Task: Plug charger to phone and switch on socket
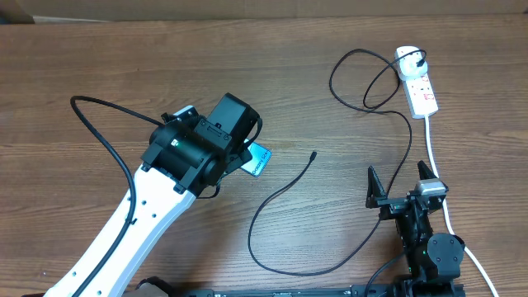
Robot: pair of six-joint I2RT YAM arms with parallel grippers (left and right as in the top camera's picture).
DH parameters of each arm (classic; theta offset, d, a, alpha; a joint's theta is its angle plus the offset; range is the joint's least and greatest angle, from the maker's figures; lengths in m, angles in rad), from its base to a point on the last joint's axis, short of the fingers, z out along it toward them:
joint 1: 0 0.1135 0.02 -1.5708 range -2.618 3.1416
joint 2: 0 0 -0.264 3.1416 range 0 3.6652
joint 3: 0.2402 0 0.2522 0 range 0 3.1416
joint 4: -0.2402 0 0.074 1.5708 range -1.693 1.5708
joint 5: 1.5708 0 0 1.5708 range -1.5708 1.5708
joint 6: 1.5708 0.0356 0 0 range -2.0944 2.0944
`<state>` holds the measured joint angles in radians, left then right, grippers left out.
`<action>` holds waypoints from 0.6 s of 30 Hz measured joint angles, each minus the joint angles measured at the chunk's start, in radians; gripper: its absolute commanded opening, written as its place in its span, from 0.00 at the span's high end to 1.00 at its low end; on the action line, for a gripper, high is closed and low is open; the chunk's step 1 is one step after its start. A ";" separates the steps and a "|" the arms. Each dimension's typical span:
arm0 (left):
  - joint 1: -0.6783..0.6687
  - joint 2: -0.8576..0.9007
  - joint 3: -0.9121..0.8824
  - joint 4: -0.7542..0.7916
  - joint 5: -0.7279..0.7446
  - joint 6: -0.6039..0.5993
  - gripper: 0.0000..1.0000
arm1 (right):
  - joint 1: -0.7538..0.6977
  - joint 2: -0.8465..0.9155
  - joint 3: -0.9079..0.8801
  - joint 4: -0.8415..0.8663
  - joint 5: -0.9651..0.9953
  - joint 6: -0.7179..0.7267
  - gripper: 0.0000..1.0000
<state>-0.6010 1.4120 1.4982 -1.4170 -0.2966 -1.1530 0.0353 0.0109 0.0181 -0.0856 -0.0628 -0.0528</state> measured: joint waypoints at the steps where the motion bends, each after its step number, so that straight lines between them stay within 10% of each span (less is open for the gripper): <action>1: 0.000 0.000 0.000 0.001 0.000 0.000 0.00 | 0.000 0.000 0.000 0.000 0.000 0.001 0.00; 18: 0.000 0.000 0.000 0.045 0.000 -0.026 0.00 | 0.000 0.000 0.000 0.000 0.000 0.001 0.00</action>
<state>-0.6010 1.4120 1.4982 -1.3716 -0.2962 -1.1793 0.0353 0.0109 0.0181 -0.0853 -0.0628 -0.0521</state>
